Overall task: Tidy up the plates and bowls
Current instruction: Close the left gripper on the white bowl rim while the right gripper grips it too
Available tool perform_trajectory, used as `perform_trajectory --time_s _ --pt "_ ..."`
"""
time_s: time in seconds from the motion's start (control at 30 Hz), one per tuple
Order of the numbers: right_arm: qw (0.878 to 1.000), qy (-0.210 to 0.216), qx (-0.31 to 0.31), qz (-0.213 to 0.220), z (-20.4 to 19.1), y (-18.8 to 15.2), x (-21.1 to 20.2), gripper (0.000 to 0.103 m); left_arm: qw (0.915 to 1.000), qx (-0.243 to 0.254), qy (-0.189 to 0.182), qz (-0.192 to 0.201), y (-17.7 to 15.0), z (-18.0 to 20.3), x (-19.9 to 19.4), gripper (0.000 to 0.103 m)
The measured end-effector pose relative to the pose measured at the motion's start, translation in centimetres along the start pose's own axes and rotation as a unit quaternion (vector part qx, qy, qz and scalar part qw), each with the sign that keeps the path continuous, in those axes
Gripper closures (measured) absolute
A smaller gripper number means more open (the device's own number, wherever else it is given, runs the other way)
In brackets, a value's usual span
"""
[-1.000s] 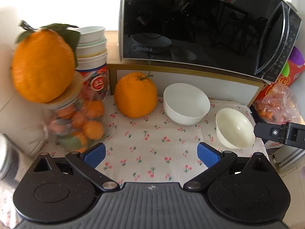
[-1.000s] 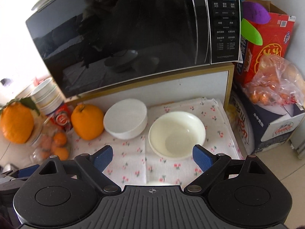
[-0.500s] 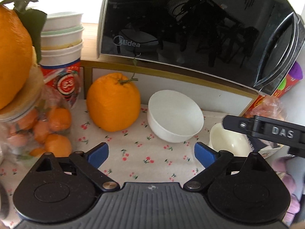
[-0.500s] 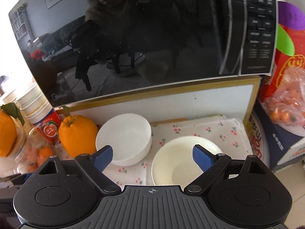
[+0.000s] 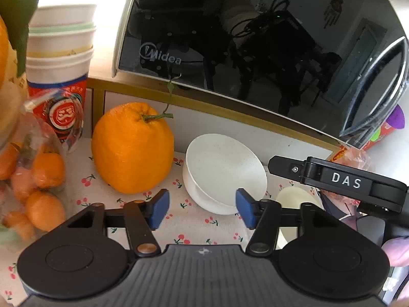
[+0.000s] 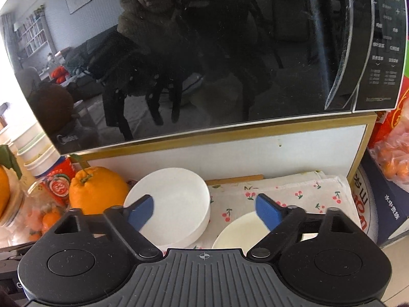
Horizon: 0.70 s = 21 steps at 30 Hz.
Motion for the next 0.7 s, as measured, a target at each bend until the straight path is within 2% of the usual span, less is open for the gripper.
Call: perform_trajectory --time_s 0.17,0.37,0.53,0.7 --pt "1.0 -0.004 0.016 -0.009 0.5 0.1 1.5 0.054 1.0 -0.002 0.003 -0.004 0.0 0.0 0.9 0.063" --pt "0.999 -0.009 0.031 -0.031 0.9 -0.6 2.9 0.081 0.9999 -0.007 -0.009 -0.009 -0.3 0.0 0.8 0.077" --pt "0.998 -0.003 0.036 -0.046 0.8 -1.2 3.3 0.096 0.9997 0.01 -0.019 -0.009 -0.5 0.8 0.6 0.091" --pt "0.999 -0.006 0.029 -0.043 0.2 -1.2 3.2 0.096 0.9995 0.019 -0.023 -0.009 -0.6 1.5 0.4 0.094"
Point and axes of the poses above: each gripper's, at about its wrist camera, not at the fingertips, and x roughly the way its jaws point, z to its right, y to its top, the point moved 3 cm from there along x, roughly the way its jaws point, and after that the axes turned 7 degrees about x, right-handed, at the moved point
